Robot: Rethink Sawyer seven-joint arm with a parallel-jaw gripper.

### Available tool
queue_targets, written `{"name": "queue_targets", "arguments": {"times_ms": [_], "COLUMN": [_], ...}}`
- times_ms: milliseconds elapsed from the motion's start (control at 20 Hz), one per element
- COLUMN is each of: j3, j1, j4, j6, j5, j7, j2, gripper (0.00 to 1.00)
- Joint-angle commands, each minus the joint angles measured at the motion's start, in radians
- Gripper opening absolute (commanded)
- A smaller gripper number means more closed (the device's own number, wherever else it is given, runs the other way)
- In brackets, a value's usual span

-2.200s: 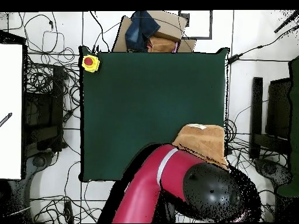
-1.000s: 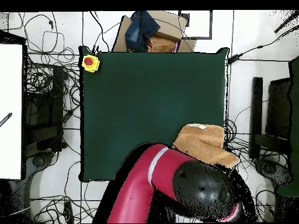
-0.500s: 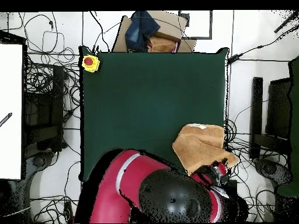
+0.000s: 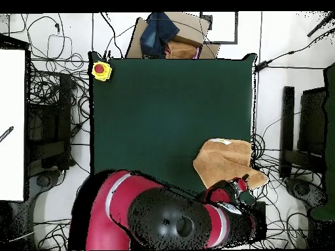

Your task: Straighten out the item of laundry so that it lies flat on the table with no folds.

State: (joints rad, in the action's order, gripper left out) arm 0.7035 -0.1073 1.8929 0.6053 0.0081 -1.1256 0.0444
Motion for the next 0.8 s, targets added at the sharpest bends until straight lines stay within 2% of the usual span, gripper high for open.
{"name": "queue_targets", "arguments": {"times_ms": [50,200,400,600,800], "j3": [-0.140,-0.141,-0.149,-0.189,-0.210], "j1": [0.072,0.092,0.094,0.071,0.078], "j4": [-0.116,-0.132,-0.158,-0.169,-0.174], "j6": [-0.004,0.013,0.025,0.026,0.032], "j5": [0.197,0.270,0.312,0.288,0.323], "j7": [-0.215,-0.219,-0.222,-0.249,-0.272], "j2": [-0.124,-0.157,-0.176,-0.162,-0.168], "gripper": [1.00,1.00,1.00,1.00,1.00]}}
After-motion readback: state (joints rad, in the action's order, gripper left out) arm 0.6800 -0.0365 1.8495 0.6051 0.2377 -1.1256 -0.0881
